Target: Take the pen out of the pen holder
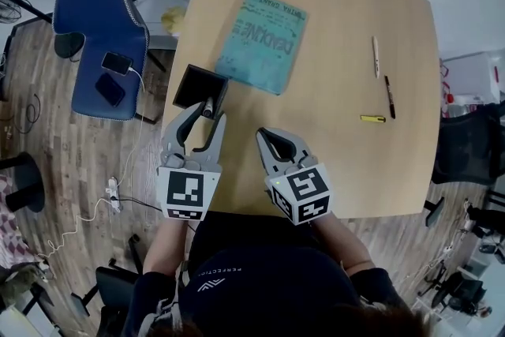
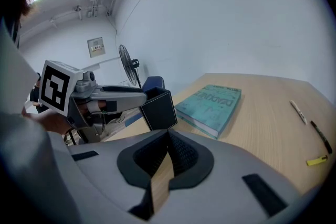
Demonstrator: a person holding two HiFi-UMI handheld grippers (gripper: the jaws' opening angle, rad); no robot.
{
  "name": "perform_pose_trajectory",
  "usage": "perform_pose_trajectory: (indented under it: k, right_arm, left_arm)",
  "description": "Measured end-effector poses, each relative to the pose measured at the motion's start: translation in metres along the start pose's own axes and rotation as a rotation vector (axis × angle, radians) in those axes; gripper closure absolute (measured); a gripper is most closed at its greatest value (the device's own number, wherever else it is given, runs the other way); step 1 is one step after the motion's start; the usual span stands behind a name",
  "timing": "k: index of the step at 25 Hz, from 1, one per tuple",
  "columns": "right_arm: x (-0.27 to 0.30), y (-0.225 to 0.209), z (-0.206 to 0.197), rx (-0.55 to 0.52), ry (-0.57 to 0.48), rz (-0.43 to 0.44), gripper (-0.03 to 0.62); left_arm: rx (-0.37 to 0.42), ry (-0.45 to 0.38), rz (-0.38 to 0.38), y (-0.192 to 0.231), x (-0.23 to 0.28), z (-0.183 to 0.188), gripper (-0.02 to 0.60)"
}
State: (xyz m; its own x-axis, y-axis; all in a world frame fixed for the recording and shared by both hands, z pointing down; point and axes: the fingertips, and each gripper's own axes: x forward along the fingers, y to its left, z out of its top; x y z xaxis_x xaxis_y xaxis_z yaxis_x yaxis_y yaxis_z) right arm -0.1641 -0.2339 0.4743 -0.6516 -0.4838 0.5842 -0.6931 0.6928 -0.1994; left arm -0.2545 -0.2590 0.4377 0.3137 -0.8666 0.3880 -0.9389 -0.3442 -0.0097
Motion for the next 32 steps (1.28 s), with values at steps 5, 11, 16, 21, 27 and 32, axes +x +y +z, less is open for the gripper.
perform_pose_trajectory:
  k: [5,11,16,21,27,32]
  right_arm:
    - [0.007,-0.002,-0.001,0.004,0.014,-0.009,0.592]
    - [0.013,0.001,-0.003,-0.007,0.031,-0.005,0.592]
    - [0.012,0.0,-0.002,-0.01,0.028,-0.005,0.592]
    - [0.004,-0.006,-0.003,-0.008,0.017,-0.008,0.592]
    - [-0.009,-0.011,-0.003,-0.016,0.0,0.003,0.592]
    - [-0.022,-0.016,-0.002,-0.024,-0.022,0.013,0.592]
  left_arm:
    - [0.003,0.005,-0.01,0.003,0.003,-0.004,0.467]
    - [0.009,-0.005,-0.013,0.009,0.004,-0.002,0.492]
    - [0.042,-0.018,0.011,0.013,0.003,0.001,0.5]
    - [0.048,-0.037,0.058,0.018,0.002,0.007,0.502]
    - [0.055,-0.07,0.121,0.021,-0.007,0.022,0.502]
    - [0.066,-0.104,0.159,0.015,-0.016,0.04,0.502]
